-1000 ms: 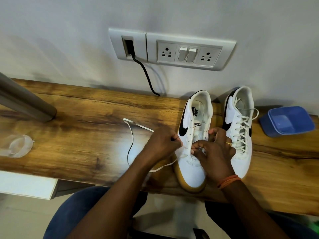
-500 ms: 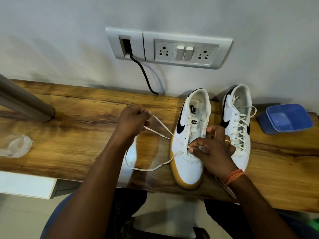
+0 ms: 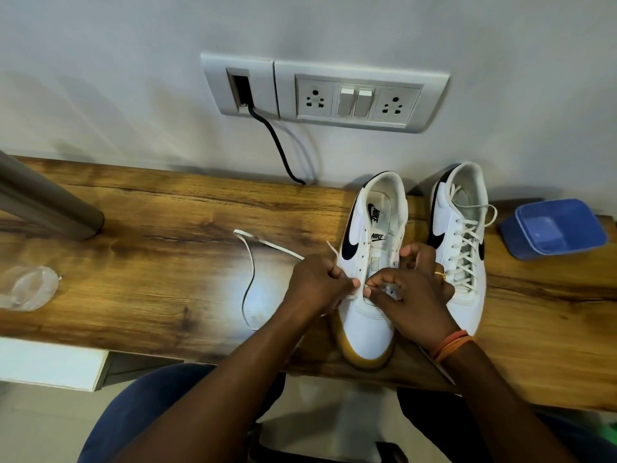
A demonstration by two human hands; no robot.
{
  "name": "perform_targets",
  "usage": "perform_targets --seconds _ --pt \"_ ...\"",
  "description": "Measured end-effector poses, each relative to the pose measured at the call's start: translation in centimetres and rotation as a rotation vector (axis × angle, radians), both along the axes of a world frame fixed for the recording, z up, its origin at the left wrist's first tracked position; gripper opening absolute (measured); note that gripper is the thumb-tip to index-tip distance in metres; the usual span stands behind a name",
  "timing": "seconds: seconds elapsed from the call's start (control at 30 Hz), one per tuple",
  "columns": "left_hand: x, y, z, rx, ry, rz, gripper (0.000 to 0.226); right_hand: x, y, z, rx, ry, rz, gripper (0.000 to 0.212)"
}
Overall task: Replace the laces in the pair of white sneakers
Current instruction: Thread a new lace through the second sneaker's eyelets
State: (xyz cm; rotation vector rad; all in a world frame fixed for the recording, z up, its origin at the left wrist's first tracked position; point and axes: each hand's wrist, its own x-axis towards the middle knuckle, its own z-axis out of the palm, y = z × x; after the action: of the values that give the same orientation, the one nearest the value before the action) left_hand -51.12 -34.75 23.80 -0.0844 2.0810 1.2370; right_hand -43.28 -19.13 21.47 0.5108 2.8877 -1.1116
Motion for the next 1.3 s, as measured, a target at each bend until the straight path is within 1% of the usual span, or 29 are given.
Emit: perform_targets --seconds 0.1,0.2,0.27,0.3,0.33,0.43,0.5,0.53,0.57,0.6,0.63,0.7,0.73,0.77,0.83,0.9,1.0,1.1,1.17,1.23,1.3 --pt "0.1 0.2 -0.4 0.084 -0.052 0.081 0.017 0.0 0.0 -0.1 0.003 0.009 0.010 0.005" --pt "-0.3 0.2 0.0 0.091 -0.086 0.116 0.017 0.1 0.1 -0.1 0.007 0.022 0.005 0.005" --pt "-1.1 -0.2 0.7 0.068 -0.050 0.125 0.018 0.0 0.2 0.0 0.014 0.026 0.007 0.020" --pt "-1.8 -0.6 1.1 0.069 -0.021 0.141 0.017 0.0 0.2 0.0 0.015 0.029 0.003 0.025" --pt "-2.4 -1.0 1.5 0.085 0.004 0.175 0.016 0.0 0.2 0.2 0.017 0.031 0.004 0.026" --pt "-4.2 -2.5 2.7 0.194 0.064 0.344 0.017 0.1 0.2 0.3 0.010 0.026 -0.002 0.017" --pt "-5.0 -3.1 2.9 0.219 0.142 0.435 0.020 0.1 0.3 0.3 -0.001 0.029 -0.011 0.020" --pt "-5.1 -3.2 2.8 0.199 0.187 0.441 0.023 0.1 0.3 0.2 -0.004 0.029 -0.013 0.024" --pt "-5.1 -3.2 2.7 0.166 0.215 0.403 0.025 0.0 0.3 0.2 -0.003 0.029 -0.009 0.027" --pt "-4.9 -2.9 2.6 0.126 0.212 0.320 0.025 0.0 0.4 0.1 -0.002 0.027 -0.003 0.028" --pt "-4.4 -2.7 2.3 0.087 0.171 0.210 0.024 0.0 0.4 0.1 -0.001 0.023 0.002 0.029" --pt "-3.0 -2.0 1.5 0.033 0.014 -0.004 0.024 0.0 0.4 0.1 -0.010 0.019 -0.001 0.026" --pt "-2.3 -1.6 1.0 0.004 -0.037 -0.070 0.031 0.0 0.3 0.2 -0.013 0.020 -0.006 0.022" --pt "-1.6 -1.1 0.5 -0.029 -0.042 -0.100 0.038 0.0 0.3 0.2 -0.013 0.022 -0.010 0.019" --pt "-0.8 -0.3 -0.7 -0.076 0.035 -0.086 0.044 0.0 0.3 0.2 -0.011 0.024 -0.006 0.017" --pt "-0.6 0.1 -1.1 -0.065 0.077 -0.060 0.040 0.0 0.3 0.1 -0.009 0.015 -0.001 0.015" --pt "-0.6 0.1 -1.1 -0.019 0.036 -0.027 0.031 0.0 0.2 0.0 -0.015 0.010 -0.001 0.012" --pt "-0.9 0.1 -0.3 0.031 -0.001 0.048 0.028 0.0 0.3 0.0 -0.008 0.014 0.003 0.010" --pt "-1.5 -0.2 0.6 0.058 0.013 0.085 0.026 0.0 0.4 0.1 -0.002 0.017 0.003 0.010" --pt "-2.8 -1.0 1.5 0.098 0.053 0.164 0.021 0.0 0.5 0.1 -0.002 0.015 0.002 0.011" --pt "-4.4 -2.1 2.2 0.174 0.102 0.309 0.020 0.1 0.5 0.1 -0.006 0.022 0.001 0.014"
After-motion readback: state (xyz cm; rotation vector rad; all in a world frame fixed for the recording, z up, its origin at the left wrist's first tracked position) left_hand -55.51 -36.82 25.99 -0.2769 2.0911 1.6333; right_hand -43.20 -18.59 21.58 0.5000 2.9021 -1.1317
